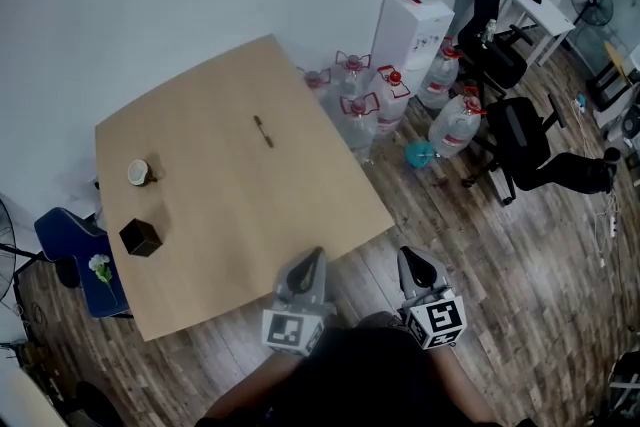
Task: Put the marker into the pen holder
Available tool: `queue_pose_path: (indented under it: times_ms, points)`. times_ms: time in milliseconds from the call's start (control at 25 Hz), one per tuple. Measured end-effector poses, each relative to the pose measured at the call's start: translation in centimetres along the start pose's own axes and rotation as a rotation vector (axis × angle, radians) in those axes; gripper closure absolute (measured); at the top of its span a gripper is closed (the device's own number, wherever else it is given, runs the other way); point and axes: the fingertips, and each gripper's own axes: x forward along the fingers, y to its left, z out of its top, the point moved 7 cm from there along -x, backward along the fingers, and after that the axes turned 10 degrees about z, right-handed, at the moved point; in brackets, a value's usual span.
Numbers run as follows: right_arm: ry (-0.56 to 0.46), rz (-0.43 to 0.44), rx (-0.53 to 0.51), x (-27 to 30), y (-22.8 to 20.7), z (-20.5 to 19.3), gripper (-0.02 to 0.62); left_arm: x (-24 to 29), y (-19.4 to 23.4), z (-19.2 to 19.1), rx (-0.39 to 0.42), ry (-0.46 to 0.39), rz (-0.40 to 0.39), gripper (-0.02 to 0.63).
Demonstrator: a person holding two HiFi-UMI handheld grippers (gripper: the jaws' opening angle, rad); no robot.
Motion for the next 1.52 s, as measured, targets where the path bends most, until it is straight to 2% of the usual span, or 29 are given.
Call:
queue_pose_path:
  times_ms: [160,320,560,800,920,1160,1360,1520]
  points:
    - [0.007,-0.012,0.016,0.7,-1.5,-0.2,0.592,1.2,-0.3,0.5,-0.007,-0.011,0.036,0.604]
    - [0.001,0.036,0.039,3.7,-3.6,-0.1,0.592,3.1,0.6,0.4,0.035,-0.011,0.123,0.604]
    - [-0.003,0.198,0.019,11.0,-7.9,1.4,0.592,7.7,2.2,0.8,0.049,-0.005,0.29,0.604]
    - [0.071,0.442,-0.031,18.2,-11.1,4.0,0.592,12.6,4.1,2.7,0.056,-0.016,0.447,0.604]
    - [0.099,0.528,-0.05,20.9,-12.3,4.3,0.592,14.2,5.0,3.3,0.061,-0.022,0.526,0.604]
    - [0.124,0.62,-0.055,24.5,-13.4,4.0,0.592,15.0,5.5,2.5,0.055,-0.003,0.639,0.604]
    - [0.172,0.678,-0.03,26.6,-14.3,3.5,0.592,15.8,5.3,1.5,0.032,0.009,0.693,0.604]
    - [0.195,0.695,-0.048,28.9,-14.7,3.0,0.592,16.0,5.7,0.7,0.023,0.008,0.728,0.604]
